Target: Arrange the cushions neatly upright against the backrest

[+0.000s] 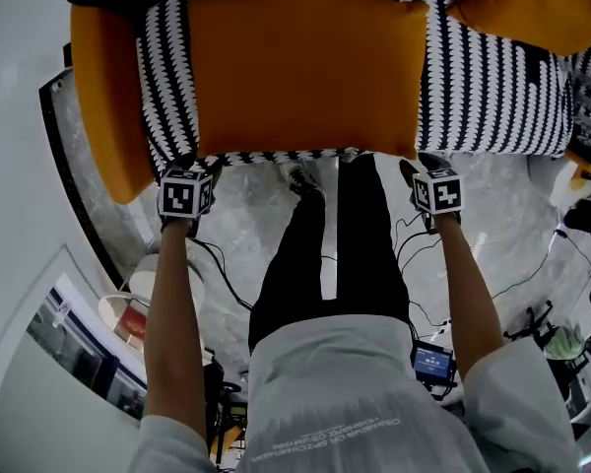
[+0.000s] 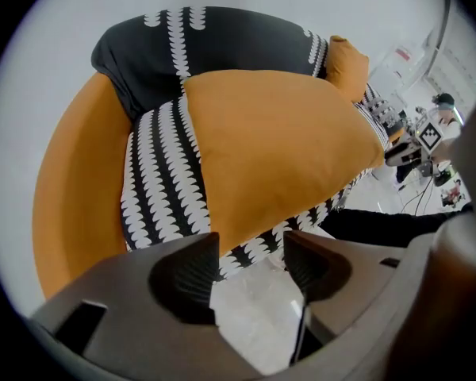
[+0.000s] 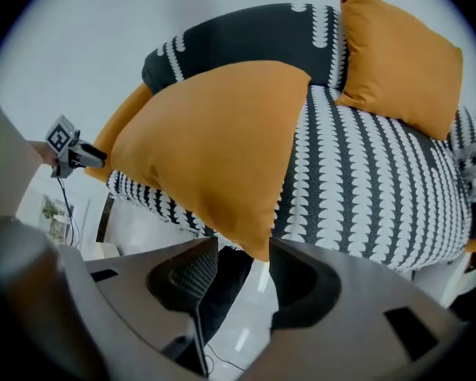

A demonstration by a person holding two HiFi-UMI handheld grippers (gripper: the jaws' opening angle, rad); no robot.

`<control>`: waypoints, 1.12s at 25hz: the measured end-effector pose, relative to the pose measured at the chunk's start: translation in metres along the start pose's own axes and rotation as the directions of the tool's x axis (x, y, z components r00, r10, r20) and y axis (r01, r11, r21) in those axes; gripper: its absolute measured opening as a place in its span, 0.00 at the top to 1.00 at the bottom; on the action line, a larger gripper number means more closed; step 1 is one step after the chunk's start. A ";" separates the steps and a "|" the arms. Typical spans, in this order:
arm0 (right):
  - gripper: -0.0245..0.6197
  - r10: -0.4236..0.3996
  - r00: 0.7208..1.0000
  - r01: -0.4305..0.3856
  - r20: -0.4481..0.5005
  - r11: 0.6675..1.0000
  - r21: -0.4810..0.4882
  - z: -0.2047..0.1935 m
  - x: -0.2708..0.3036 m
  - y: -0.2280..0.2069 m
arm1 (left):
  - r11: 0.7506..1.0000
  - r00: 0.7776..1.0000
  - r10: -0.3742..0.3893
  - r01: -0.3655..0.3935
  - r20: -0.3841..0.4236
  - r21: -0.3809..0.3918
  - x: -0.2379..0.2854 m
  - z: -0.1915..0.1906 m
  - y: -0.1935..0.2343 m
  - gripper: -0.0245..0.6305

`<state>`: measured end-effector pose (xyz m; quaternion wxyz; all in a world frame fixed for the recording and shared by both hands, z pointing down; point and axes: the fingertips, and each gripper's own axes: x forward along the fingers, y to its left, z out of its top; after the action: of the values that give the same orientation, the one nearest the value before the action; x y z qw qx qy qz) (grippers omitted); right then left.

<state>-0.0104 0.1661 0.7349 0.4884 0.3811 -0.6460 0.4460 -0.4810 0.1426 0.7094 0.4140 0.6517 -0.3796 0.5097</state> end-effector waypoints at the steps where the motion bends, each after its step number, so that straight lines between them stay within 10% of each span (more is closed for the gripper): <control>1: 0.68 -0.007 1.000 0.007 -0.006 1.000 0.008 -0.003 0.003 -0.003 | 1.000 1.000 0.002 -0.002 -0.009 0.011 0.003 0.000 0.000 0.55; 8: 0.68 -0.024 0.997 0.020 -0.070 0.998 -0.066 -0.018 0.020 -0.008 | 0.983 0.989 0.073 -0.049 -0.129 0.179 0.033 -0.012 0.010 0.54; 14: 0.77 -0.064 0.993 0.054 -0.095 0.994 -0.099 -0.016 0.022 -0.013 | 0.985 0.993 0.063 -0.045 -0.102 0.167 0.054 -0.007 0.011 0.58; 28: 0.92 -0.048 0.999 0.048 0.002 0.989 -0.141 0.021 -0.015 0.021 | 0.991 0.996 0.073 -0.067 0.044 -0.113 0.013 -0.002 0.020 0.81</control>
<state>-0.0324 0.1533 0.7133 0.5253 0.3606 -0.6662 0.3875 -0.4978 0.1364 0.7254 0.4221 0.6261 -0.4399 0.4861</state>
